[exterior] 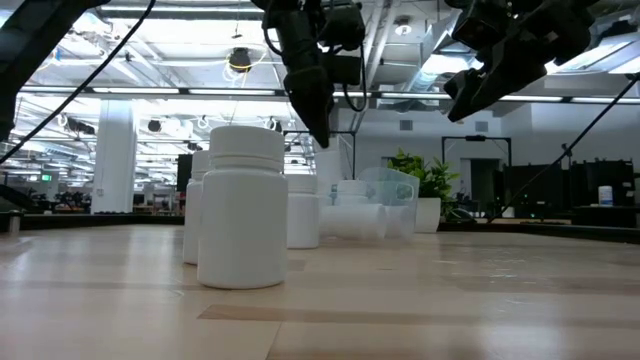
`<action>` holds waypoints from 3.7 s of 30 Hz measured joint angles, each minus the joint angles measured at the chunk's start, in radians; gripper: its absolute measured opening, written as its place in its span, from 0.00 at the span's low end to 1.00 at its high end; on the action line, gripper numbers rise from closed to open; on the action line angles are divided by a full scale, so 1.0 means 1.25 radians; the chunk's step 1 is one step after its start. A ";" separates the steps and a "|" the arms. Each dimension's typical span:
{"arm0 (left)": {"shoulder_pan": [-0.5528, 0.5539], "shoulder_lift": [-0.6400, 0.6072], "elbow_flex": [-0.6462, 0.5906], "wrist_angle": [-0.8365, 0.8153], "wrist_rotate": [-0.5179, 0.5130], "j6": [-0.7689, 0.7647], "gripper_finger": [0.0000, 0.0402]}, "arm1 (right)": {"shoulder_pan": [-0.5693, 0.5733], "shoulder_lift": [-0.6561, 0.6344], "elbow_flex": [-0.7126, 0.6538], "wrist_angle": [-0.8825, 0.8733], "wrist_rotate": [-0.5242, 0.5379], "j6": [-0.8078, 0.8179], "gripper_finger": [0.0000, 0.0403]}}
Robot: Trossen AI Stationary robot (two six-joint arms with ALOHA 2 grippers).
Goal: Pick and place pill bottles into a basket
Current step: Put the pill bottle into the bin, then put the middle white pill bottle into the bin
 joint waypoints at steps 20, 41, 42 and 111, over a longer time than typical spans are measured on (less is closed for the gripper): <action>-0.011 0.047 0.001 -0.019 -0.007 -0.003 0.40 | 0.002 0.000 0.000 -0.006 0.000 0.000 0.54; -0.010 0.047 0.001 -0.013 0.022 0.006 0.49 | 0.002 0.000 0.000 -0.006 0.000 0.000 0.54; -0.010 0.047 0.001 -0.014 0.021 0.010 0.49 | 0.002 0.000 0.000 -0.006 0.000 0.000 0.54; -0.312 -0.612 -0.610 0.293 0.168 -0.389 0.49 | 0.237 0.000 0.000 0.108 0.310 0.568 0.54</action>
